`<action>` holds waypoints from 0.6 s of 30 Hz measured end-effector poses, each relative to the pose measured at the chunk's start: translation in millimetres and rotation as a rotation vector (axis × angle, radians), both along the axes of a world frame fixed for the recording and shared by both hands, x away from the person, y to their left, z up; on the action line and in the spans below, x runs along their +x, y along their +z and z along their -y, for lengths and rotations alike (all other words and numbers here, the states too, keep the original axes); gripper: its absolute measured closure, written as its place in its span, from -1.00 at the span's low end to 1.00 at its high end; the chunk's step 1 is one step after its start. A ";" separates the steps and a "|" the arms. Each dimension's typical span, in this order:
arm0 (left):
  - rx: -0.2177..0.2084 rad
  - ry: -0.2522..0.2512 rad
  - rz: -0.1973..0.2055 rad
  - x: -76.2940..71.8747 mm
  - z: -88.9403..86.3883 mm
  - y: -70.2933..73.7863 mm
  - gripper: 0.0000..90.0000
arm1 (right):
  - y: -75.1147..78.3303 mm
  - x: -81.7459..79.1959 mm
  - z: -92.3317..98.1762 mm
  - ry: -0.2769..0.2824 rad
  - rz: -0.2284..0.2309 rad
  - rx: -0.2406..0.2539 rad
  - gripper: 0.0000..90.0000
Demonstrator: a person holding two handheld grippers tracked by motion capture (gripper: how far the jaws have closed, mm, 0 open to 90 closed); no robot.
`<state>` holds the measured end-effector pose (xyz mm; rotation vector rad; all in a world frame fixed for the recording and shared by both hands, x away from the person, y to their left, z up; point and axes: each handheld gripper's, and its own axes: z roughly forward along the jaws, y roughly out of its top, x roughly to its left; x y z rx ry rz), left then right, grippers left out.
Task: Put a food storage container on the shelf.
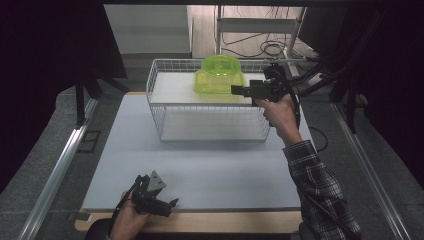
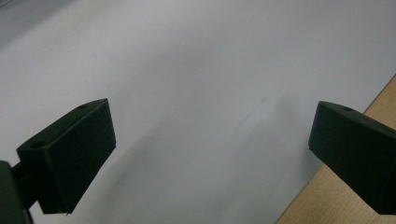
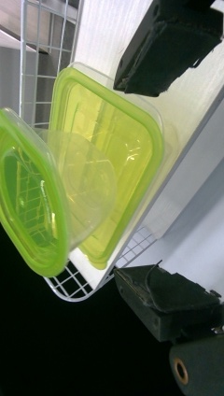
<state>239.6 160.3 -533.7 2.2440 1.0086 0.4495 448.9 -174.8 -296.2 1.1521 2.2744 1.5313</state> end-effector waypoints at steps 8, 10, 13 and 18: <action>-0.003 0.000 0.001 0.0 0.2 -0.1 -0.99 | -6.8 -10.4 -1.3 0.025 0.028 -0.023 -0.85; -0.003 -0.001 0.000 0.0 0.3 -0.3 -0.99 | -8.9 -12.5 -1.6 0.028 0.038 -0.029 -0.86; -0.003 -0.001 0.000 0.0 0.5 -0.4 -0.99 | -12.3 -15.7 -1.9 0.035 0.047 -0.037 -0.87; -0.002 -0.002 0.000 0.0 0.6 -0.6 -0.99 | -20.1 -19.9 -1.5 0.042 0.056 -0.057 -0.88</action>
